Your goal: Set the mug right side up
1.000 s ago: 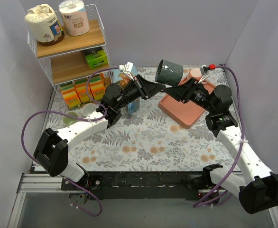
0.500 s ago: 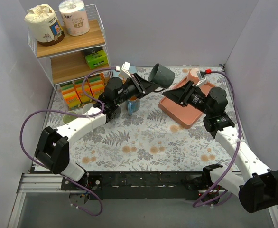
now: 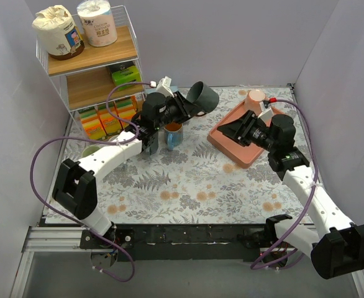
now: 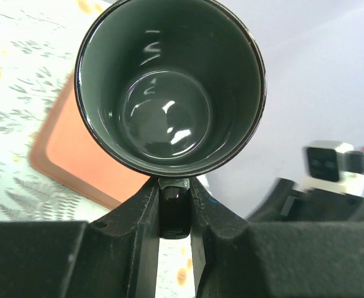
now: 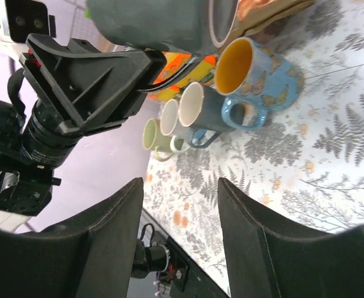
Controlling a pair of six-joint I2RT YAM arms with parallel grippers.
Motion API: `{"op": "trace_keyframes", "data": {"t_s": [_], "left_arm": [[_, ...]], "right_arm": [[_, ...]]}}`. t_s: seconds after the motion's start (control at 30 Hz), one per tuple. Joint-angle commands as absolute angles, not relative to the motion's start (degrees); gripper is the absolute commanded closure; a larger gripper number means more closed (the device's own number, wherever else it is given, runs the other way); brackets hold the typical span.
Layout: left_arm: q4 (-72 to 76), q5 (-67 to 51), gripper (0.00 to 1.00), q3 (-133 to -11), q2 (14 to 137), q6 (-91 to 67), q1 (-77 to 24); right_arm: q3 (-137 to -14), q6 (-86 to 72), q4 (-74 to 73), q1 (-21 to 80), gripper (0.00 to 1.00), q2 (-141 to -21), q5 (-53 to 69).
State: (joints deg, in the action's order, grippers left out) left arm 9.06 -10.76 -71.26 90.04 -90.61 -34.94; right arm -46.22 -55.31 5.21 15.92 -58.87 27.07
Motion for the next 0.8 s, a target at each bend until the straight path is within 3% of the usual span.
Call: {"op": "trace_keyframes", "data": {"t_s": [0.0, 0.3, 0.77], "left_arm": [[5.9, -2.0, 1.0, -76.7, 93.1, -79.0, -35.1], [-2.5, 7.5, 1.0, -87.0, 103.9, -66.8, -37.5], [2.0, 24.9, 1.0, -87.4, 113.8, -62.7, -42.8]], "right_arm": [[-52.5, -49.0, -5.2, 15.3, 0.41, -55.5, 20.4], [-55.8, -43.7, -14.2, 14.2, 0.41, -52.2, 14.9], [-57.1, -42.5, -19.2, 11.3, 0.4, -52.3, 17.5]]}}
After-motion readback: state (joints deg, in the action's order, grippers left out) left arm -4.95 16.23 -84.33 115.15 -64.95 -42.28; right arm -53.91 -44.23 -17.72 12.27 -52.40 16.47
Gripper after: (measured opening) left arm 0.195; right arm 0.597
